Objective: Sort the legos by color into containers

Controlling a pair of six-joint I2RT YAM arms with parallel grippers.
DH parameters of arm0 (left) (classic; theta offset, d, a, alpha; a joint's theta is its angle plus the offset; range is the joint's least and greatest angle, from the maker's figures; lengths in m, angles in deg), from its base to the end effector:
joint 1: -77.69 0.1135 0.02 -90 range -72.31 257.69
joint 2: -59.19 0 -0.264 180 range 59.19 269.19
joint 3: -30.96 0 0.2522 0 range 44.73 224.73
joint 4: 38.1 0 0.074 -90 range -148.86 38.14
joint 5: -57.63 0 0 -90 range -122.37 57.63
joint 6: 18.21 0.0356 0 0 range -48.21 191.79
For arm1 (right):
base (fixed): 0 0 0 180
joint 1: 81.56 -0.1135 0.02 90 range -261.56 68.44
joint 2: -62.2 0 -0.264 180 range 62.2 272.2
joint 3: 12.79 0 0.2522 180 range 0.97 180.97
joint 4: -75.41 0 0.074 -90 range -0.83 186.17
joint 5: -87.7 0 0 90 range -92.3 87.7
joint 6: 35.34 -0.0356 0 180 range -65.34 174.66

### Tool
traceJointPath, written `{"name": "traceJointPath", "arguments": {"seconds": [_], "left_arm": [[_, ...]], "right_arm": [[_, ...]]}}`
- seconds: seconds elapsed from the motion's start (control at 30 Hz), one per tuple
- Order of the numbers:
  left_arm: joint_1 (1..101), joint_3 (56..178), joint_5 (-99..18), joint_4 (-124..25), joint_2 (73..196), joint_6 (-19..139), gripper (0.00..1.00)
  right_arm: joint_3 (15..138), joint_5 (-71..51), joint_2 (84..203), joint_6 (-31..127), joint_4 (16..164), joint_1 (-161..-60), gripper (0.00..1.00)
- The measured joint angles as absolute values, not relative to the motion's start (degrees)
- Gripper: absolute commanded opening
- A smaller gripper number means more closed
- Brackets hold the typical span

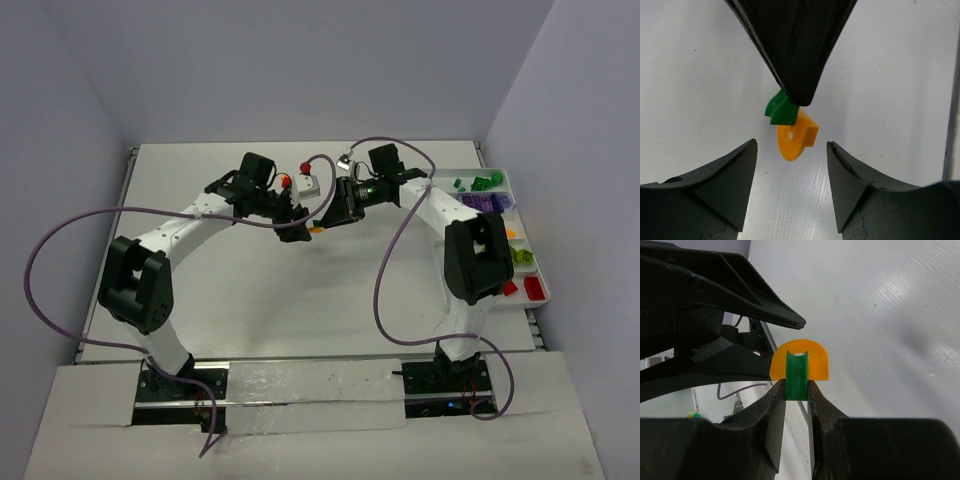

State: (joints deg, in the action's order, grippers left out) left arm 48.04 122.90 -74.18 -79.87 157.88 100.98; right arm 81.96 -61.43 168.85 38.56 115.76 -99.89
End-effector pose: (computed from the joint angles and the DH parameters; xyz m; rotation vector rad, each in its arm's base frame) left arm 0.3158 -0.2071 0.2695 1.4106 1.8285 -0.8765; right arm 0.3691 0.1545 0.2415 -0.5101 2.3810 1.5372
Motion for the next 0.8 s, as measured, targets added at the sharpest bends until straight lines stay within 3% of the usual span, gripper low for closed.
{"name": "traceJointPath", "arguments": {"seconds": [0.13, 0.4, 0.63, 0.8], "left_arm": [[47.06, 122.9, -71.43, -77.88, 158.24, 100.66, 0.61], [45.98, 122.9, -69.83, -77.59, 158.54, 100.63, 0.38], [44.87, 122.9, -69.65, -77.74, 158.58, 101.04, 0.28], [44.68, 122.9, -69.63, -78.43, 159.02, 101.54, 0.08]], "right_arm": [[81.96, -61.96, 169.49, 37.96, 115.76, -99.89, 0.0], [81.96, -62.05, 170.47, 36.86, 115.26, -99.76, 0.0], [81.96, -62.53, 170.81, 36.22, 115.25, -99.54, 0.0], [81.98, -62.91, 171.84, 35.83, 115.26, -99.49, 0.0]]}}
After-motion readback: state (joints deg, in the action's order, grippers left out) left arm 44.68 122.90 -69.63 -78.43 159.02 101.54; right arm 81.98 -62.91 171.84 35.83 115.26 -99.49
